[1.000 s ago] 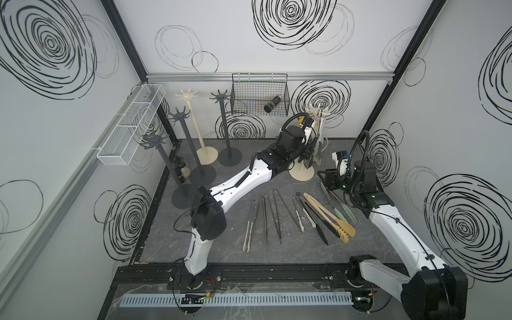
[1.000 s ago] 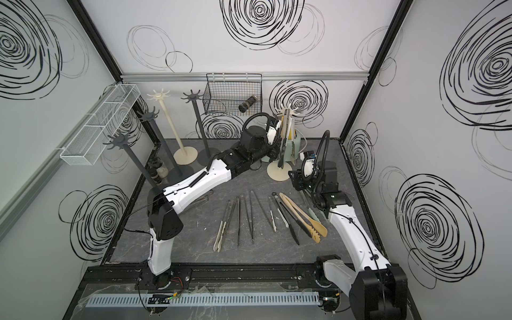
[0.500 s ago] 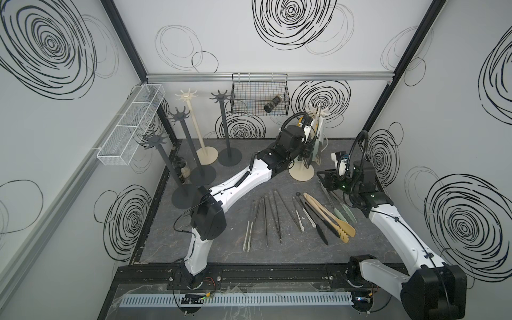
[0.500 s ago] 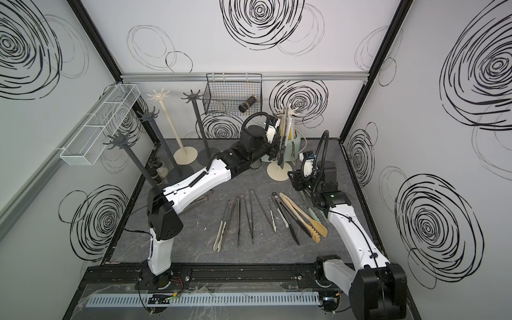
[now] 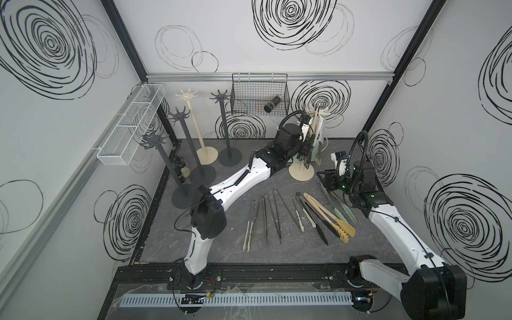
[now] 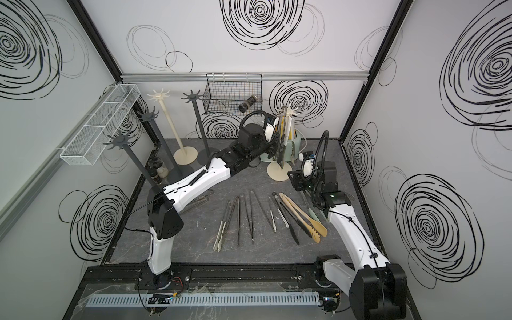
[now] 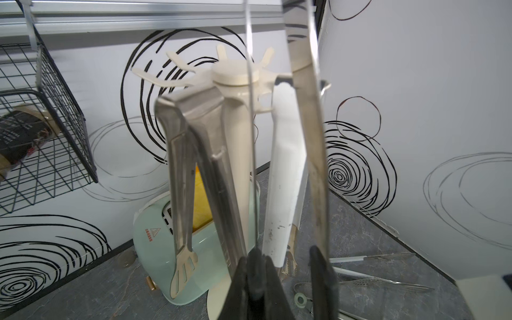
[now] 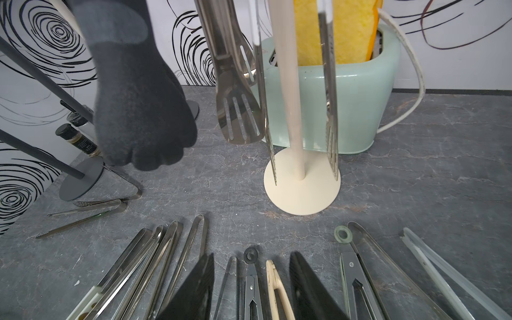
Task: Hang food tongs on kitchen utensil racks
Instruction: Hang the food tongs on the rack.
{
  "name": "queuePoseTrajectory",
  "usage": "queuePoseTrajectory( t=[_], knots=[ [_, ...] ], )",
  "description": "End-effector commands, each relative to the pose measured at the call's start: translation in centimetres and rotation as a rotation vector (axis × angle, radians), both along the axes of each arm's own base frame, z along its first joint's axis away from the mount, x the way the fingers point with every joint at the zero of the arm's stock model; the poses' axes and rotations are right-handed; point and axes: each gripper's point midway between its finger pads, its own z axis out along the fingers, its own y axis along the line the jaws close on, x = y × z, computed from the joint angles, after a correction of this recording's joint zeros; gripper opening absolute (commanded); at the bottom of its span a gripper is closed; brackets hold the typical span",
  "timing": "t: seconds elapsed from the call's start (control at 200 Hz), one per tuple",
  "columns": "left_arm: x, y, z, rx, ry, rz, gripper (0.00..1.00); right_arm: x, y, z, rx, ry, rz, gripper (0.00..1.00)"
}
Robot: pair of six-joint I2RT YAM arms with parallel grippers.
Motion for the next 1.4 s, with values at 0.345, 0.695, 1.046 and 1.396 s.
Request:
queuePoseTrajectory(
  t=[0.345, 0.695, 1.046, 1.396],
  knots=[
    [1.1, -0.9, -1.5, -0.018, -0.016, -0.001, 0.0, 0.0, 0.5, -0.8, 0.009, 0.007, 0.032, 0.47],
    [0.4, -1.2, -5.1, 0.039, 0.018, -0.022, 0.0, 0.0, 0.6, -1.0, 0.013, 0.01, 0.039, 0.47],
    [0.2, -1.7, -6.5, 0.059, 0.035, -0.044, 0.14, -0.1, 0.7, -1.2, 0.014, 0.015, 0.046, 0.47],
    [0.2, -2.3, -5.6, 0.056, 0.028, -0.068, 0.21, 0.1, 0.6, -1.0, 0.017, 0.014, 0.045, 0.47]
  ],
)
